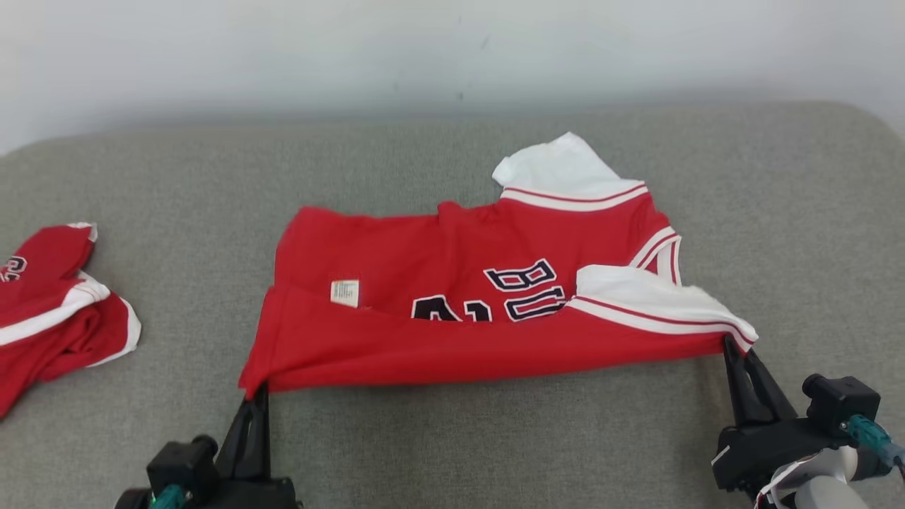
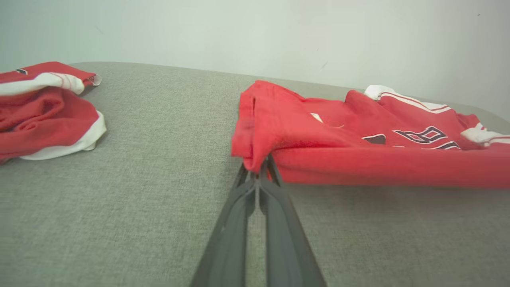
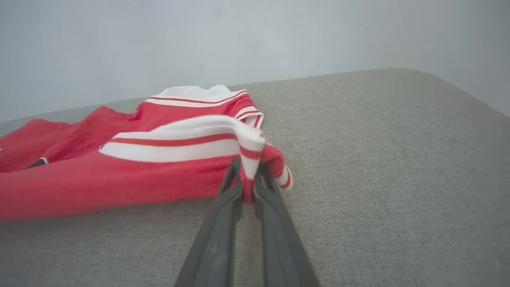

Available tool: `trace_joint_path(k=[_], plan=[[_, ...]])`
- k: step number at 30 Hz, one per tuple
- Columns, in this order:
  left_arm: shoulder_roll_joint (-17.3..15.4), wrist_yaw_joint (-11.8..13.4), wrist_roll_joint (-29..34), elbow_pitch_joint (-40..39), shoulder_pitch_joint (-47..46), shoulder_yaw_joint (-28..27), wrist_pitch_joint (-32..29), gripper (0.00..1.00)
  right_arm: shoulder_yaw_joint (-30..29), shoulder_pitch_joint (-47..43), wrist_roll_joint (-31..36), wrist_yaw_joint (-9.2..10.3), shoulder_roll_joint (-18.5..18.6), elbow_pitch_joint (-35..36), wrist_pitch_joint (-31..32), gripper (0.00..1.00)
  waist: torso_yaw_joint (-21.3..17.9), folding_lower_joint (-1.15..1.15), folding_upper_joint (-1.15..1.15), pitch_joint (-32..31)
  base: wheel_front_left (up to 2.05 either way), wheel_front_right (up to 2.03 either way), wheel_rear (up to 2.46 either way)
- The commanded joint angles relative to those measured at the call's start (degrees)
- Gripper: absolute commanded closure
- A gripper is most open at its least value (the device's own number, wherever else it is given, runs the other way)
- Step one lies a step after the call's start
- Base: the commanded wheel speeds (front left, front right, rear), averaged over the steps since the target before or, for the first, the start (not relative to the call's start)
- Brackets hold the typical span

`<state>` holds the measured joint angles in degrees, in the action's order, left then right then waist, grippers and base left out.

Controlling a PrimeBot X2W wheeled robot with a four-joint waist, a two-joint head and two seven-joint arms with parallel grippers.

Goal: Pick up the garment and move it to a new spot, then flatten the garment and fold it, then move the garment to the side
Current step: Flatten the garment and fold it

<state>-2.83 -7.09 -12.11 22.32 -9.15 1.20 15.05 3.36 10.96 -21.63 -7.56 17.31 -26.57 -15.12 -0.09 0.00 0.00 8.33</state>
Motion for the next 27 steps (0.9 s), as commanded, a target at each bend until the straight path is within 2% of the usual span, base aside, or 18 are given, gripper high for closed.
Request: trace_joint_path(k=[1, 12, 22, 23, 24, 25, 26, 27], plan=[[-0.09, -0.23, 0.71, 0.57, 1.93, -0.47, 0.19, 1.00, 0.31, -0.61, -0.46, 0.16, -0.02, -1.12, -0.03, 1.00, -0.75, 0.00, 0.00, -5.60, 0.00, 0.00, 0.00], [-0.17, -0.22, -0.79, 4.32, 10.65, -1.78, 0.19, 1.00, 2.35, -8.26, -2.31, 0.16, -0.81, -3.91, -0.03, 1.00, -1.26, 0.00, 0.00, -13.08, 0.00, 0.00, 0.00], [-0.23, -0.24, -2.25, 6.98, 17.65, -2.47, 0.19, 1.00, 3.79, -15.88, -2.79, 0.17, 0.00, -4.20, -0.05, 1.00, -0.93, 0.00, 0.00, -13.56, 0.00, 0.00, 0.00], [-0.21, -0.24, -2.09, 7.22, 17.57, -1.99, 0.19, 0.78, 4.14, -15.71, -2.54, 0.17, -0.09, -4.32, -0.04, 1.00, -0.88, 0.00, 0.00, -13.25, 0.00, 0.00, 0.00], [-0.21, -0.25, -2.01, 7.31, 17.33, -1.62, 0.19, 0.44, 4.33, -15.40, -2.52, 0.17, -0.29, -4.52, -0.04, 0.90, -0.81, 0.00, 0.00, -12.97, 0.00, 0.00, 0.00], [-0.22, -0.26, -2.28, 7.63, 17.12, -1.27, 0.19, 0.00, 4.42, -15.07, -2.35, 0.17, -0.54, -4.77, -0.05, 0.43, -0.73, 0.00, 0.00, -12.74, 0.00, 0.00, 0.00], [-0.19, -0.27, -2.55, 7.98, 16.90, -0.93, 0.19, 0.00, 4.46, -14.71, -2.09, 0.17, -0.68, -4.93, -0.04, 0.00, -0.59, 0.00, 0.00, -12.45, 0.00, 0.00, 0.00], [-0.18, -0.27, -2.55, 8.16, 16.48, -0.62, 0.19, 0.00, 4.45, -14.32, -1.86, 0.16, -0.80, -5.12, -0.03, 0.00, -0.48, 0.00, 0.00, -12.23, 0.00, 0.00, 0.00]])
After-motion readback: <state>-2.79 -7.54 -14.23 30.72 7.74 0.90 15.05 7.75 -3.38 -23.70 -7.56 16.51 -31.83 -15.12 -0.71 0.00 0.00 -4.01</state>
